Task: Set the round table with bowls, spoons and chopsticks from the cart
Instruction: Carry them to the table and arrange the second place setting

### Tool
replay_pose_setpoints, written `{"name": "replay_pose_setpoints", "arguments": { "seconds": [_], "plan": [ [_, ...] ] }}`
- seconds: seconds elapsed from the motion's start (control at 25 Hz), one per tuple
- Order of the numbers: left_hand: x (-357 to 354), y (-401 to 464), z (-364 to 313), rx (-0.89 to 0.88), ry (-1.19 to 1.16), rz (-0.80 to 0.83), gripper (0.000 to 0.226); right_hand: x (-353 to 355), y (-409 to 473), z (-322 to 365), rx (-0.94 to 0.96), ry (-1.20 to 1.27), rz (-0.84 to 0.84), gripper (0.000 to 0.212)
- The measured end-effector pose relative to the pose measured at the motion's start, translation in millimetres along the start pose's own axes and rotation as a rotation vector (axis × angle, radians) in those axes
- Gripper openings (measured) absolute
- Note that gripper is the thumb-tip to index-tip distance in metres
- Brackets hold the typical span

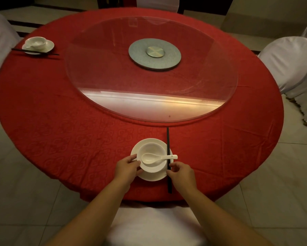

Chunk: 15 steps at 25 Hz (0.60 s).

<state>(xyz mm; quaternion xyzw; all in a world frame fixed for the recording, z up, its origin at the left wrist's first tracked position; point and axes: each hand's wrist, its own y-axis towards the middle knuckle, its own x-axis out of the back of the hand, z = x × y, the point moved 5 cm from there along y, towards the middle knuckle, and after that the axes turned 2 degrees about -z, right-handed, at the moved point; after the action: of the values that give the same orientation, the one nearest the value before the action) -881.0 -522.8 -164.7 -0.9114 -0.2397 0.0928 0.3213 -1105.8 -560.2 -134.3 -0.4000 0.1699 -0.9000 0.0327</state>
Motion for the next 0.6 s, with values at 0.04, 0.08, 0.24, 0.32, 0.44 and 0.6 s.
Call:
{"name": "replay_pose_setpoints", "arguments": {
  "seconds": [0.04,0.08,0.24,0.32,0.44,0.6],
  "plan": [
    [-0.1,-0.3,0.1,0.001,0.0,0.0,0.043,-0.3,-0.3,0.2,0.0,-0.003,0.002,0.031],
    [-0.1,-0.6,0.3,0.001,0.001,0.0,0.043,-0.5,-0.8,0.5,0.001,-0.005,0.003,0.032],
    [1.6,-0.5,0.2,0.008,0.013,-0.005,0.044,0.5,-2.4,0.5,0.007,-0.009,-0.006,0.03],
    [2.5,-1.3,-1.7,0.009,0.021,-0.006,0.044,1.4,-2.9,-0.2,0.008,-0.001,-0.013,0.027],
    [5.6,-5.9,-8.7,0.005,0.031,-0.021,0.045,6.9,-5.7,3.6,0.006,0.04,-0.024,0.014],
    [25.2,-19.5,-25.2,-0.054,0.135,-0.079,0.036,25.0,-14.2,21.6,0.062,0.071,-0.069,0.009]
  ]
}}
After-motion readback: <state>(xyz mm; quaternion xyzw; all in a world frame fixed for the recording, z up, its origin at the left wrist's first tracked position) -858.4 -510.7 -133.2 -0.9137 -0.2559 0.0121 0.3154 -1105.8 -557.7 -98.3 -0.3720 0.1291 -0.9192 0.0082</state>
